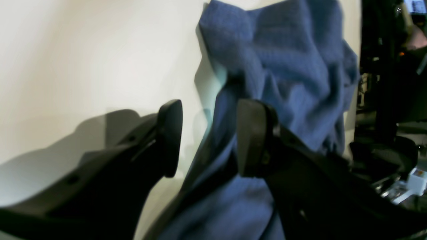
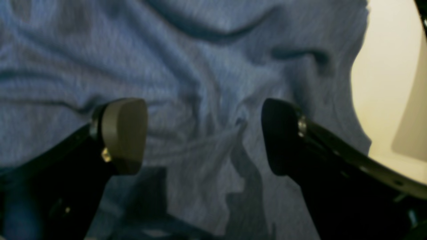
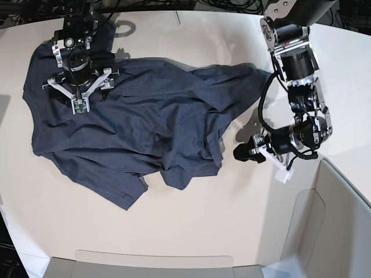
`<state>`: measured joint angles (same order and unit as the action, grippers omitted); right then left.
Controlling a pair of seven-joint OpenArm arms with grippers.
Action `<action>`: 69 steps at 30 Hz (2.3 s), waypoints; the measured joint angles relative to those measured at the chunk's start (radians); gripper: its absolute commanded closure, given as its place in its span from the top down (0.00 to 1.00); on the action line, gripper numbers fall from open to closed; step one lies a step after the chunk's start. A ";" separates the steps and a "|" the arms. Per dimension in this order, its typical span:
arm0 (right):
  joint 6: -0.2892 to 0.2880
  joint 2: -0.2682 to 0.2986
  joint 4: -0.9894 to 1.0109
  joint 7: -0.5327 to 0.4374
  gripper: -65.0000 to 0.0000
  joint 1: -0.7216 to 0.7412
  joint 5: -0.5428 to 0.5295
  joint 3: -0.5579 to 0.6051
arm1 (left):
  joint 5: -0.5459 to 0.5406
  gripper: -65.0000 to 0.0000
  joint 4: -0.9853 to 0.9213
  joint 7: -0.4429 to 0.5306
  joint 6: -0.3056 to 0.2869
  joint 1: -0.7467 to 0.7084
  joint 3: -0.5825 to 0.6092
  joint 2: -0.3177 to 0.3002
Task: Layout the t-shirt on the table in an organized manner, then fold the t-shirt properly
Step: 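Regrasp the shirt hem with the left gripper and drag it outward, then grasp the hem corner with the left gripper and pull it away from the collar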
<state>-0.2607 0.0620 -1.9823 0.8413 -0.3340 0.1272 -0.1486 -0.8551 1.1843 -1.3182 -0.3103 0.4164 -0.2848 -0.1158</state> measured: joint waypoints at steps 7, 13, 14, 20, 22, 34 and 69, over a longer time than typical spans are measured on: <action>0.000 0.003 0.000 0.001 0.80 -0.066 0.001 -0.004 | 0.037 0.46 -0.184 0.075 0.003 0.080 0.167 0.007; 0.000 0.004 0.000 -0.003 0.80 -0.073 0.002 -0.004 | 0.032 0.46 -0.279 0.146 0.003 0.140 0.220 0.024; 0.000 0.003 0.000 -0.004 0.80 -0.076 0.002 -0.004 | 0.034 0.46 -0.288 0.142 0.003 0.147 0.222 0.028; 0.002 0.019 0.002 -0.005 0.80 -0.121 0.001 -0.002 | 0.040 0.46 -0.309 0.175 0.004 0.166 0.233 0.063; 0.001 0.038 0.002 -0.005 0.80 -0.130 0.002 -0.003 | 0.040 0.46 -0.310 0.188 0.004 0.168 0.234 0.071; 0.004 0.071 0.009 -0.034 0.80 -0.167 -0.007 -0.004 | 0.036 0.00 -0.311 0.362 0.004 0.162 0.231 0.037; 0.006 0.068 0.021 -0.022 0.80 -0.148 -0.005 -0.093 | 0.032 0.47 -0.106 0.451 0.153 0.009 0.035 -0.094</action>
<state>-0.2546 0.1295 -1.9610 0.8192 -0.4816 0.1219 -0.2417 -0.8234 1.0786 -0.8673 -0.1577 0.4255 -0.2493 -0.2100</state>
